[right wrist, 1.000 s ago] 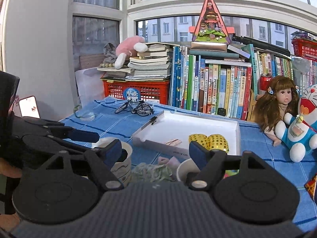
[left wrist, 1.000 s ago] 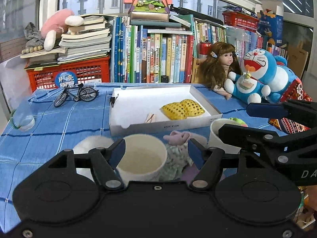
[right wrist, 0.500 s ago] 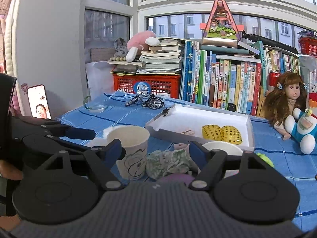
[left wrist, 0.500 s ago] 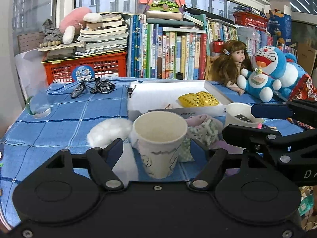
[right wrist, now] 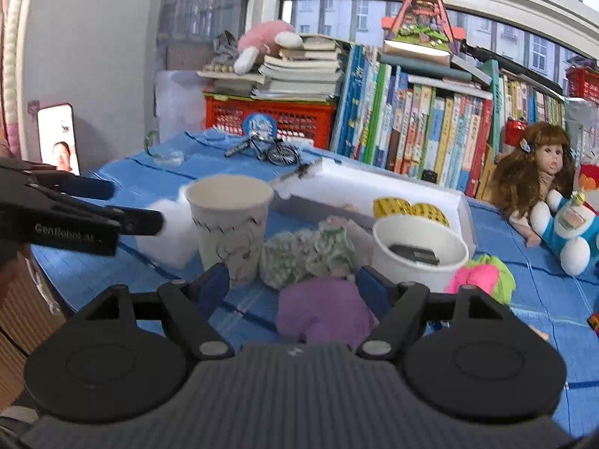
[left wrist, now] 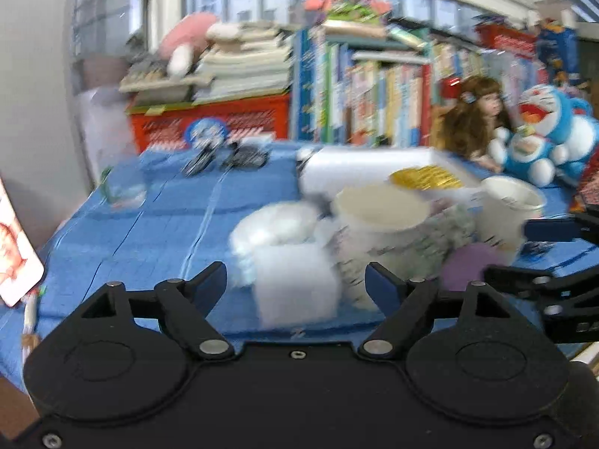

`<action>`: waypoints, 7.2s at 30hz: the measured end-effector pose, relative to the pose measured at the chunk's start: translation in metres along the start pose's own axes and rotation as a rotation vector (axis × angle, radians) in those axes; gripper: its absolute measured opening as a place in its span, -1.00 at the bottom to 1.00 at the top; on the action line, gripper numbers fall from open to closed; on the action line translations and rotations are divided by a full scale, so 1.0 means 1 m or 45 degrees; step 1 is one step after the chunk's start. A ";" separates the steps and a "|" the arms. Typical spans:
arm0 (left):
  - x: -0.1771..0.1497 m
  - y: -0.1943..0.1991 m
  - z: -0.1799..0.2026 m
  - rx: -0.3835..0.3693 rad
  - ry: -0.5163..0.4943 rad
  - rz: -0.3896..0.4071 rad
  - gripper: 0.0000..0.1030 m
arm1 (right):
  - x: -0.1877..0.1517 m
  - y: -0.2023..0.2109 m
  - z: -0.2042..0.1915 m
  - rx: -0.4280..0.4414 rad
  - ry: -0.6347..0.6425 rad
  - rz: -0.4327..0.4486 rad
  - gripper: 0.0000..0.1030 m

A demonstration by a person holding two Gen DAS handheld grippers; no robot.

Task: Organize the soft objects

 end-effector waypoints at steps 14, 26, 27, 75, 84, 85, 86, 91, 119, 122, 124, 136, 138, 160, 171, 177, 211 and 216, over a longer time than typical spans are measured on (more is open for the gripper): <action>-0.016 -0.037 -0.007 0.023 0.102 -0.060 0.52 | -0.029 -0.021 0.012 -0.164 -0.092 -0.077 0.64; -0.019 -0.059 -0.001 0.053 0.103 -0.070 0.45 | -0.038 -0.042 0.011 -0.197 -0.106 -0.108 0.64; -0.020 -0.060 -0.001 0.051 0.106 -0.073 0.40 | -0.038 -0.043 0.010 -0.195 -0.106 -0.108 0.63; 0.156 -0.110 0.014 -0.299 0.076 -0.191 0.11 | 0.103 -0.030 0.137 -0.120 -0.297 -0.071 0.31; 0.155 -0.197 0.042 -0.360 0.121 -0.492 0.11 | 0.094 -0.105 0.180 -0.075 -0.426 -0.438 0.31; 0.154 -0.206 0.044 -0.357 0.124 -0.517 0.11 | 0.092 -0.111 0.182 -0.073 -0.425 -0.462 0.31; 0.151 -0.214 0.045 -0.345 0.125 -0.536 0.11 | 0.090 -0.117 0.183 -0.072 -0.421 -0.483 0.31; 0.146 -0.240 0.051 -0.331 0.124 -0.605 0.11 | 0.079 -0.150 0.189 -0.052 -0.421 -0.592 0.31; 0.148 -0.262 0.066 -0.274 0.070 -0.592 0.46 | 0.069 -0.186 0.193 0.025 -0.537 -0.590 0.71; 0.150 -0.251 0.067 -0.281 0.056 -0.577 0.46 | 0.075 -0.173 0.191 0.021 -0.524 -0.551 0.72; 0.152 -0.242 0.066 -0.289 0.047 -0.557 0.47 | 0.079 -0.163 0.190 0.011 -0.514 -0.520 0.72; 0.155 -0.167 0.063 -0.311 -0.034 -0.391 0.49 | 0.091 -0.095 0.182 -0.022 -0.469 -0.341 0.74; 0.153 -0.151 0.062 -0.324 -0.049 -0.357 0.49 | 0.092 -0.082 0.179 -0.033 -0.450 -0.299 0.76; 0.099 -0.055 -0.005 -0.299 0.050 -0.186 0.53 | 0.043 0.016 0.166 -0.191 -0.301 0.005 0.89; 0.039 -0.043 -0.030 -0.253 0.127 -0.118 0.67 | -0.027 0.013 0.158 -0.230 -0.325 0.029 1.00; 0.035 -0.039 -0.041 -0.276 0.215 -0.098 0.68 | -0.041 0.006 0.158 -0.256 -0.318 0.009 1.00; 0.011 -0.117 -0.048 -0.100 0.309 -0.225 -0.36 | -0.052 -0.036 0.146 -0.271 -0.177 -0.177 0.91; 0.007 -0.108 -0.050 -0.130 0.301 -0.242 -0.57 | -0.056 -0.046 0.146 -0.254 -0.183 -0.214 0.91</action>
Point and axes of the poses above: each gripper's, at about its wrist camera, not at the fingertips, and y roughly against the way its jaws point, z to its right, x to its top, the point moved 5 cm from there along -y, roughly the way its jaws point
